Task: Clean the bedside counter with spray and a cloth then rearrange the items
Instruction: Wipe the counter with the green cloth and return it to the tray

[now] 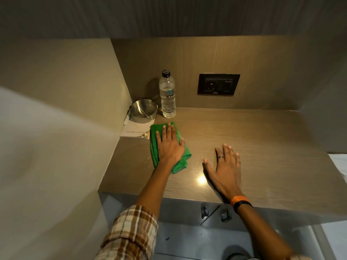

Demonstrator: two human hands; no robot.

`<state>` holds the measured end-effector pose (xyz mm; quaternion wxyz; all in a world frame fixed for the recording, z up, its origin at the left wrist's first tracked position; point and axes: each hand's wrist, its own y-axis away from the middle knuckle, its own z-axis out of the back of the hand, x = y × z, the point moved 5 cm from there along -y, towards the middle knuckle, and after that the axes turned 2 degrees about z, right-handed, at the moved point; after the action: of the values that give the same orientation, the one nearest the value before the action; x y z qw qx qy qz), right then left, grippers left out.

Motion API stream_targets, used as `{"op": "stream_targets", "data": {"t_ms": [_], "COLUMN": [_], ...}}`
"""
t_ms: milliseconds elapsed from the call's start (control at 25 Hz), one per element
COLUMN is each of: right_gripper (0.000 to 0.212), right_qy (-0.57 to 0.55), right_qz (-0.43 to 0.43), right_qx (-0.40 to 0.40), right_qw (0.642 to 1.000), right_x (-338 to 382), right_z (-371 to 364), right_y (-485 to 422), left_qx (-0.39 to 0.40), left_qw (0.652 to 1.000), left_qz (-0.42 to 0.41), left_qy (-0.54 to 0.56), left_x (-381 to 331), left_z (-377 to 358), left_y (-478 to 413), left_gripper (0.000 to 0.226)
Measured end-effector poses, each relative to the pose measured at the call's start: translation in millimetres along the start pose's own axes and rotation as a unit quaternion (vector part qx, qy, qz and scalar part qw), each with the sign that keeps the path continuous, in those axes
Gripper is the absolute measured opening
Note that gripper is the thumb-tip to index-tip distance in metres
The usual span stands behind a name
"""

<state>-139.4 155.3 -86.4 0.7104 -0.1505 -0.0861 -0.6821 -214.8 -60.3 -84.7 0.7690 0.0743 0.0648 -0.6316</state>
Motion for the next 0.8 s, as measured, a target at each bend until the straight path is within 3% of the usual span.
{"op": "stream_targets", "data": {"t_ms": [200,280,480,680,800], "right_gripper": [0.081,0.08,0.079,0.073,0.052], "right_qy": [-0.016,-0.017,-0.021,0.027,-0.086], "right_qz": [0.012,0.018,0.035,0.039,0.099], "right_qx": [0.005,0.003,-0.007,-0.019,-0.03], "right_qw": [1.0,1.0,0.999,0.999,0.991], "right_x": [2,-2,-5,7,68], "right_z": [8,9,8,12,9], "right_y": [4,4,6,9,24], "left_qx": [0.007,0.005,-0.046,-0.055,-0.037], "left_qw": [0.986,0.982,0.999,0.984,0.974], "left_qz": [-0.164,-0.187,-0.009,0.165,0.192], "left_qy": [0.004,0.0,-0.007,0.041,0.115], "left_x": [15,39,109,102,92], "left_z": [-8,-6,21,25,26], "left_y": [92,108,92,104,116], "left_gripper": [0.069,0.068,0.068,0.071,0.067]}}
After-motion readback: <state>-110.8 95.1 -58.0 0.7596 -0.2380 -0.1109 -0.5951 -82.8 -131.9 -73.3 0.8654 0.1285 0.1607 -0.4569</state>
